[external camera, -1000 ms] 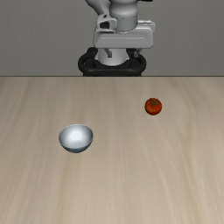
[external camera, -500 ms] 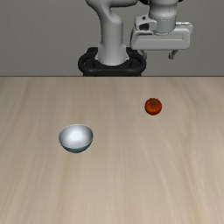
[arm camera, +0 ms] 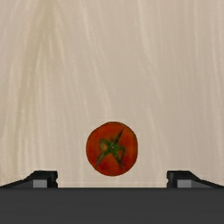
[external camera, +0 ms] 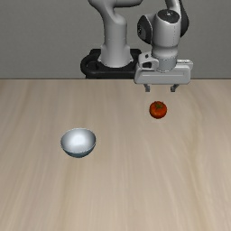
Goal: Pick the tomato on the table and place it on the bowl
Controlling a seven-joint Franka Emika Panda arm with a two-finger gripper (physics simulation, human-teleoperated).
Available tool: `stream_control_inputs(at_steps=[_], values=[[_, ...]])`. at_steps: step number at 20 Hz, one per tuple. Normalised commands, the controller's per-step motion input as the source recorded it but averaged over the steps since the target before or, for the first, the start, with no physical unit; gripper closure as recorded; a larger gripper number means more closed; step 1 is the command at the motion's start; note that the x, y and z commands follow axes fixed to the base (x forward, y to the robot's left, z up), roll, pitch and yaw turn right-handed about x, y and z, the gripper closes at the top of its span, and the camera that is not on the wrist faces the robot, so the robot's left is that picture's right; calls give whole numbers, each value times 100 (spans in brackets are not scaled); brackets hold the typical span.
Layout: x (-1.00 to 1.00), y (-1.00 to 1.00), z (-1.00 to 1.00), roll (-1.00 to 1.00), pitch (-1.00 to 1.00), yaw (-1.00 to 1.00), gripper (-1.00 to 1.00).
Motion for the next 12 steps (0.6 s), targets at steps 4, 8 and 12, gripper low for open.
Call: stream_control_inputs(at_steps=[4,8,12], values=[[0,0,-100,0,0,0,-100],[0,0,-75,0,0,0,100],[0,0,0,0,0,0,100]])
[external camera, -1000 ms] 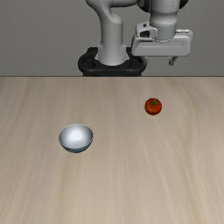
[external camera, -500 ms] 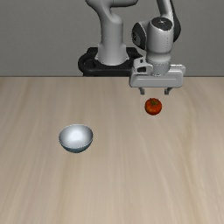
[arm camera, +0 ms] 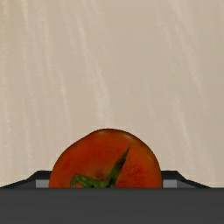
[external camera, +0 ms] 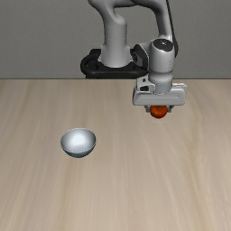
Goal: Pick the tomato on the table and place it on the bowl
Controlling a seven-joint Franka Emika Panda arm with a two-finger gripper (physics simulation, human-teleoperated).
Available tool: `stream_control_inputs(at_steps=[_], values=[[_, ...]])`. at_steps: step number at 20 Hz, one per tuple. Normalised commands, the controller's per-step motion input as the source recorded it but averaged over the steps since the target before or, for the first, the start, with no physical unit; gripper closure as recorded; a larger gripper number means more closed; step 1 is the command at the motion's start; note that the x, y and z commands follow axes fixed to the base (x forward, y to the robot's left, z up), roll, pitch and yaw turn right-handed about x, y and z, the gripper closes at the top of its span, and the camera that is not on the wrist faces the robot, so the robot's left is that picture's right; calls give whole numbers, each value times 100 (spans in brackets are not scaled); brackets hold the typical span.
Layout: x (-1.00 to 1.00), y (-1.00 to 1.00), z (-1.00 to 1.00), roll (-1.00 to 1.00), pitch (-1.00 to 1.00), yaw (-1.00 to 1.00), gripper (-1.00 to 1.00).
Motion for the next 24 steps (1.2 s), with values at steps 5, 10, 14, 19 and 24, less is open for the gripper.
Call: stream_control_inputs(at_steps=[5,10,14,19,24], values=[[0,0,0,0,0,0,100],[0,0,40,0,0,0,100],[0,0,100,0,0,0,100],[0,0,100,0,0,0,100],[0,-60,40,0,0,0,100]])
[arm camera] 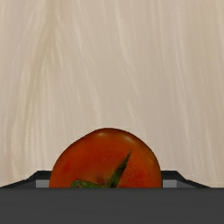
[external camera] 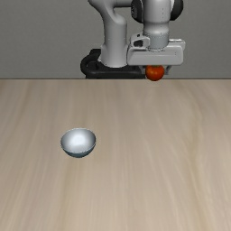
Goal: Pick the tomato on the table and place it on the bowl
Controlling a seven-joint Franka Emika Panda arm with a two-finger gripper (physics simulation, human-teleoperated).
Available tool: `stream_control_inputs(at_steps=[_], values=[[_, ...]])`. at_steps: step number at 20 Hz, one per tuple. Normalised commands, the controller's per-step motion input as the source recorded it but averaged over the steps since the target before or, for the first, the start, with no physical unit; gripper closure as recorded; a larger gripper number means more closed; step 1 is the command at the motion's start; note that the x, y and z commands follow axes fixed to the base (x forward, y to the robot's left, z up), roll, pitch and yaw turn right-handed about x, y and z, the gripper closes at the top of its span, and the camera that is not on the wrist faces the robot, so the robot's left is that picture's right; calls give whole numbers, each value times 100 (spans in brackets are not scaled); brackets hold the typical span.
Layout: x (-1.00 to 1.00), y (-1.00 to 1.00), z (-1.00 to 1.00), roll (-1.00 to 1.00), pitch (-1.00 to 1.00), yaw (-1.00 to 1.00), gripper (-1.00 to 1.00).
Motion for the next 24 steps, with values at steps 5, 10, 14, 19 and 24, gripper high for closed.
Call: stream_control_inputs(at_steps=[5,10,14,19,24], values=[[0,-100,0,0,0,0,100],[0,-100,0,0,0,0,100],[0,-100,0,0,0,0,100],[0,-100,0,0,0,0,100],[60,-40,0,0,0,0,100]])
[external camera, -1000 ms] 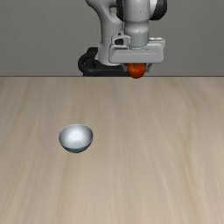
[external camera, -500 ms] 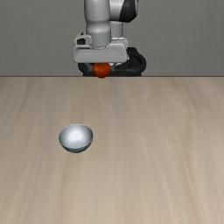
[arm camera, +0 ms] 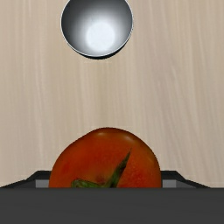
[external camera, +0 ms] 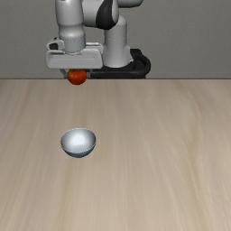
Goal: Pick the tomato on the table and place it on the bowl
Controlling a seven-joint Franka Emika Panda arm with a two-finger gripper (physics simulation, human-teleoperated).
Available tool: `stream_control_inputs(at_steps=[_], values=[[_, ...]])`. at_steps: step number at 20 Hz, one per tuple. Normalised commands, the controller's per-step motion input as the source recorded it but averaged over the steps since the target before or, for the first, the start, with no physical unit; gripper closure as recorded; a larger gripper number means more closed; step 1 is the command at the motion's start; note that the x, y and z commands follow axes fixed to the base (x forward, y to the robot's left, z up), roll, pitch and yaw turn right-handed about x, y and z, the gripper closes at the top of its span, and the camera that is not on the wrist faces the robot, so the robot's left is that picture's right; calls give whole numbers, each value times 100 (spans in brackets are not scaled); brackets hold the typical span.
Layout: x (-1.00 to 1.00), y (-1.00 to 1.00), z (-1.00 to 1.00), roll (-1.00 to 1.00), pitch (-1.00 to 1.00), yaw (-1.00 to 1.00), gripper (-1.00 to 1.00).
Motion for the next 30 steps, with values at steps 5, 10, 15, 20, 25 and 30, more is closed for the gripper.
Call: stream_control_inputs(at_steps=[5,10,15,20,25,30], values=[[100,0,0,0,0,0,100],[100,0,0,0,0,0,100],[80,20,0,0,0,0,100],[-20,0,-80,0,0,0,100],[0,0,-100,0,0,0,100],[0,0,0,0,0,0,-100]])
